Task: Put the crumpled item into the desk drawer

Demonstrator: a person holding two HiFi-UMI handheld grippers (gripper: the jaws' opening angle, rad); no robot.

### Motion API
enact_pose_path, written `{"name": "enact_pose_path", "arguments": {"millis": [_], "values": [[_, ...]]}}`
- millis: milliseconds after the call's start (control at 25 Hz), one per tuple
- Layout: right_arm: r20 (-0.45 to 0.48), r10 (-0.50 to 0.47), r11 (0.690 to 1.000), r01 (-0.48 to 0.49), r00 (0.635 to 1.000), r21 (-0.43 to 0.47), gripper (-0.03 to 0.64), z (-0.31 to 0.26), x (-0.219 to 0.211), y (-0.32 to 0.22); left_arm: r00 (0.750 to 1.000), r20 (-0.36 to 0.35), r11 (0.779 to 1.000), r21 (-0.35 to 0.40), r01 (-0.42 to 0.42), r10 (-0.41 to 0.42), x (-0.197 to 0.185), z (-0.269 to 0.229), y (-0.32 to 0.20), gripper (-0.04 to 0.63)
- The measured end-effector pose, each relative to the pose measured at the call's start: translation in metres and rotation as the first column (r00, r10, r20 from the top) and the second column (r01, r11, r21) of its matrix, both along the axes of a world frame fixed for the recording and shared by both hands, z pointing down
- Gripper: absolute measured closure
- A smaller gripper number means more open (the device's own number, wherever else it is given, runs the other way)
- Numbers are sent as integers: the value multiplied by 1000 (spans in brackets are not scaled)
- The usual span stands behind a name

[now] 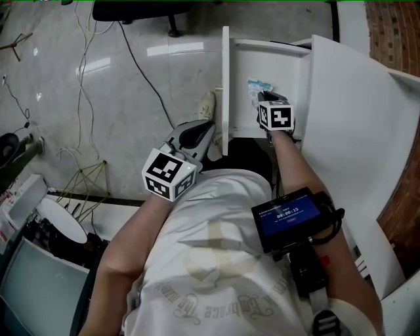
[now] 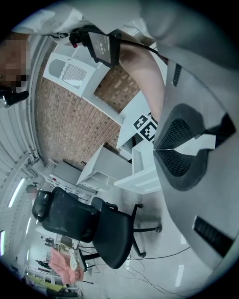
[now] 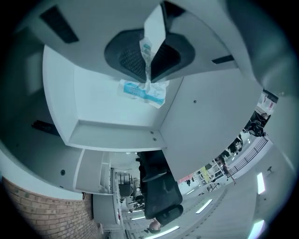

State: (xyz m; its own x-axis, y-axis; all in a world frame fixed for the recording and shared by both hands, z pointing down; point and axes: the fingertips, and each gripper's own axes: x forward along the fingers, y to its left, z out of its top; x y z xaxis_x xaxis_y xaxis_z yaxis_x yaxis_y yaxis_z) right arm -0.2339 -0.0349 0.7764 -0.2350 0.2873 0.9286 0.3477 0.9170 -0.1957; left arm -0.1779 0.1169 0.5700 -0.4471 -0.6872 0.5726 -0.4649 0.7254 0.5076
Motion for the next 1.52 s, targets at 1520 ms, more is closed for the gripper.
{"name": "enact_pose_path", "arguments": {"millis": [1520], "values": [[35,65,998,-65,997,-1,560,0,-4,-1,999,29,1000,7,-29,29,-1,0,11,572]]}}
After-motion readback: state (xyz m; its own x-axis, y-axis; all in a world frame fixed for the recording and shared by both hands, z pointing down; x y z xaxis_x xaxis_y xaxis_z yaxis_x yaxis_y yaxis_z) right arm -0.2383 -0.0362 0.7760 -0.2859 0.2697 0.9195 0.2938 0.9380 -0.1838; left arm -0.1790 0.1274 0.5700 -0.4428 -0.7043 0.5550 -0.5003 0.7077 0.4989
